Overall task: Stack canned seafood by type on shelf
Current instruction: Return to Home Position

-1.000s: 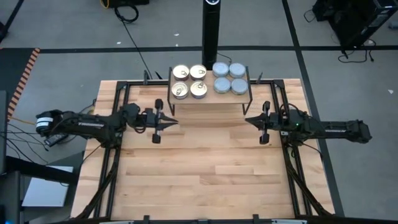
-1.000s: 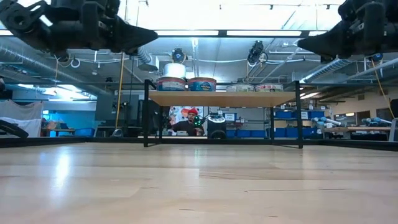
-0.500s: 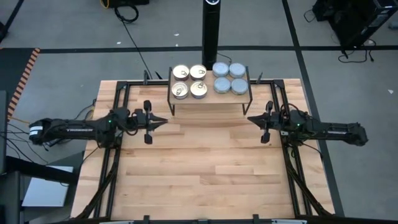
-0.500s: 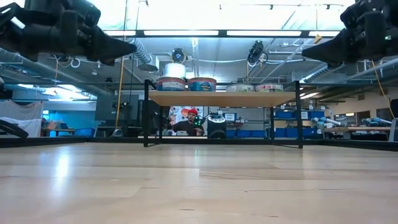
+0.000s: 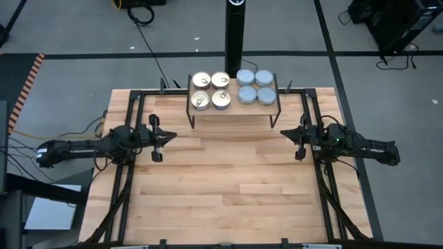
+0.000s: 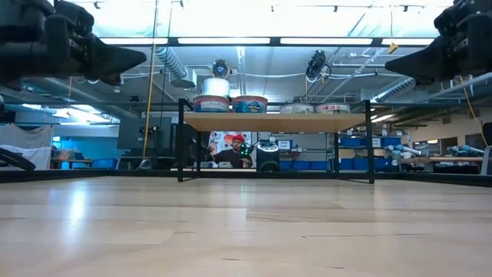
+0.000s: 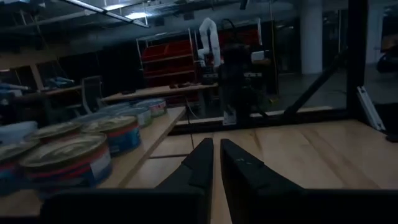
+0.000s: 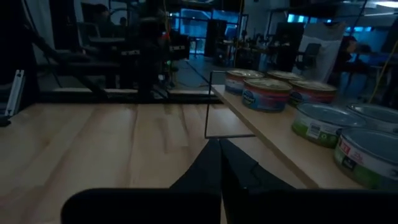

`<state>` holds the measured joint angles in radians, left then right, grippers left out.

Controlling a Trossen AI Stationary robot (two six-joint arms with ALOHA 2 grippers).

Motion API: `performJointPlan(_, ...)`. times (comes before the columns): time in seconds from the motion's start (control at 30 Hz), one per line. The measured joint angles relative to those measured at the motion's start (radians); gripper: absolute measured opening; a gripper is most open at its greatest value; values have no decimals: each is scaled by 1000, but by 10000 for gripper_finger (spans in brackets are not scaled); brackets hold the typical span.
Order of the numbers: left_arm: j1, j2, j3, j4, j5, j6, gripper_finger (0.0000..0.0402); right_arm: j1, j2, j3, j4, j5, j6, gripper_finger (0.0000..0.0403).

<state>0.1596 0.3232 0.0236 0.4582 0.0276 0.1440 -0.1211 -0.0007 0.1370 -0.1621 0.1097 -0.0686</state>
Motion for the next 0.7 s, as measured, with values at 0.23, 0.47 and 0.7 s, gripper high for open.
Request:
performJointPlan(0.23,-5,-97,-14,-130,-5,-18,34,1,4,-4,-47,-2,13,3)
performJointPlan(0.47,-5,-284,-14,-342,-60,-14,34,1,4,-4,-82,2,23,2)
performJointPlan(0.7,-26,-323,2,-443,-43,-31,34,3,4,-5,-73,16,36,2)
